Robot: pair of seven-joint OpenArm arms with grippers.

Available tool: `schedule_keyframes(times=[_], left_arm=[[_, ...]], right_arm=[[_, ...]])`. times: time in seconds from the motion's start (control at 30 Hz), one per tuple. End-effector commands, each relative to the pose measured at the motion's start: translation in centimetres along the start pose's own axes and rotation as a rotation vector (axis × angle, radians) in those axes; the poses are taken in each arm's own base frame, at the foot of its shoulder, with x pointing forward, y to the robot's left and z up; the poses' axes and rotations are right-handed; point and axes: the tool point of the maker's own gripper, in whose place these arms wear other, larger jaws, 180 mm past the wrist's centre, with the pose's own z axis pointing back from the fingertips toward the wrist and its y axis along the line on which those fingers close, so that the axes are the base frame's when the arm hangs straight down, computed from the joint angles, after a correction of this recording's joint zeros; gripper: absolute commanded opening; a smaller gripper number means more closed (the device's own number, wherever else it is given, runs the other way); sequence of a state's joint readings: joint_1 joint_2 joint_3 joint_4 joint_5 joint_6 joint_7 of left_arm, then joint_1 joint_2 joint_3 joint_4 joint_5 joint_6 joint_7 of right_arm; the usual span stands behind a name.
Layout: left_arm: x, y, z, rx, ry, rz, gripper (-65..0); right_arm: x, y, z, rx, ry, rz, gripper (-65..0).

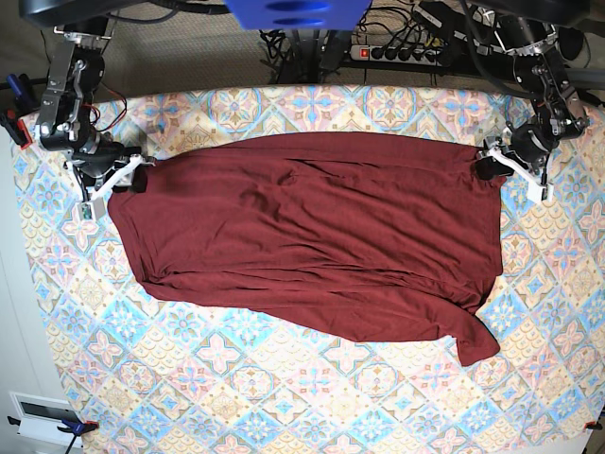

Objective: Layout the t-shirt on the table in an organized manner, then fold the t-shirt properly
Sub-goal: 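Grasp the shirt's corner with the right gripper, then pull both held corners apart to stretch the shirt taut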

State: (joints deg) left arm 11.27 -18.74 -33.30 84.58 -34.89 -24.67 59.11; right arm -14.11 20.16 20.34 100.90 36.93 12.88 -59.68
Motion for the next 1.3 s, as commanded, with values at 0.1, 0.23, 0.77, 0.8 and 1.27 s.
schedule_keyframes(times=[0.1,0.23,0.77,0.8,1.27], left_arm=[[-0.5,0.8,0.3,0.037,0.034,-0.011,-35.6],[-0.4,0.8,0.3,0.038,0.032,-0.013,-35.6],[-0.2,0.9,0.3,0.039,0.030,-0.015,-35.6],[0.0,1.2,0.5,0.047,0.030,-0.022,-35.6],[0.3,1.4,0.6,0.051,0.026,-0.027,-35.6]], right_arm=[[0.7,-2.0,0.3,-0.035,-0.025,-0.031,-43.0],[-0.2,-4.0,0.3,-0.071,-0.011,-0.090,-42.9],[-1.5,-4.6,-0.7,-0.054,0.025,-0.117,-43.0],[-1.0,-4.1,-0.8,-0.031,0.016,-0.084,-43.1],[2.9,0.6,-2.9,0.085,-0.036,0.048,-43.2]])
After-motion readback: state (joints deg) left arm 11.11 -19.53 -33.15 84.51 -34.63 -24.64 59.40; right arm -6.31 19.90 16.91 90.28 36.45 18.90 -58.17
